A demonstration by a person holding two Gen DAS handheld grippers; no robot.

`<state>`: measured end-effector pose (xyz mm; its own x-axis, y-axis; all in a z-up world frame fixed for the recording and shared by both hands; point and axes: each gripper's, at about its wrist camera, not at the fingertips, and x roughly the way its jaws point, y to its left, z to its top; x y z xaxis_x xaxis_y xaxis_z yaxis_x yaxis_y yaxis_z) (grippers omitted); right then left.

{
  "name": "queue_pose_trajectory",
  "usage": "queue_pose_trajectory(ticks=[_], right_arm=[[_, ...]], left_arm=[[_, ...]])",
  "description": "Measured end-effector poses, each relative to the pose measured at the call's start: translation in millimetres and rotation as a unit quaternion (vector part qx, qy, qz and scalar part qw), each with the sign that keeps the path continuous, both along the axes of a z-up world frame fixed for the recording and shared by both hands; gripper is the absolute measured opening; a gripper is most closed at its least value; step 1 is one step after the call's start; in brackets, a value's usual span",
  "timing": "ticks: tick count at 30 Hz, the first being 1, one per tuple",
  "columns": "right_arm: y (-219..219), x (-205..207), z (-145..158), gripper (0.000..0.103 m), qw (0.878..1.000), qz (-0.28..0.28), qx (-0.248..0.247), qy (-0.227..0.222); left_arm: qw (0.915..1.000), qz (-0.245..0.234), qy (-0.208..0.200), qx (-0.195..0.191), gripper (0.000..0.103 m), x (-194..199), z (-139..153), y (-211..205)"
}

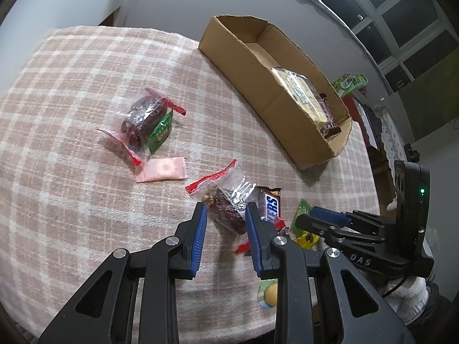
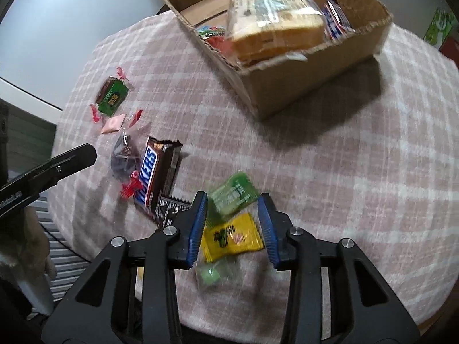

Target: Organize snacks

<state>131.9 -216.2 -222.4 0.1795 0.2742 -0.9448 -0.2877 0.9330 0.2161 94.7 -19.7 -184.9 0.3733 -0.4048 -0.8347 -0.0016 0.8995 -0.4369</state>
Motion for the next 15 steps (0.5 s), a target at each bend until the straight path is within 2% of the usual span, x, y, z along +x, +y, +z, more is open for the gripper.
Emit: queue_pose_trajectory(ticks=[6,9,12,13,14,15], right_arm=[[16,-7,-1,0.039,0.999,0.004,-0.04,-0.016],[21,-9,-2,0.039,0.997,0.025,-0.063,-0.027],[20,-8,-3,0.037,0.998,0.022,-0.06,-0.026],[16,-7,-2,0.037,0.998,0.016,-0.06,-0.026],[12,-5,-2,0.037,0.998,0.012,-0.056,-0.024],[8,-4,-2,0.037,0.999,0.007,-0.048,-0.022]], left_arm=[[1.0,0.001,0.005,-0.005,0.026,4,-2,-3],[0.9999,-0.003,0.009,-0.006,0.026,8,-3,-8],[0.9999,-0.006,0.013,-0.003,0.026,13,-4,-15],[0.9999,-0.007,0.016,0.001,0.028,14,-5,-18],[0.9997,-0.007,0.02,0.009,0.037,16,-7,-20],[0.9995,-0.006,0.023,0.019,0.041,17,-9,-22]])
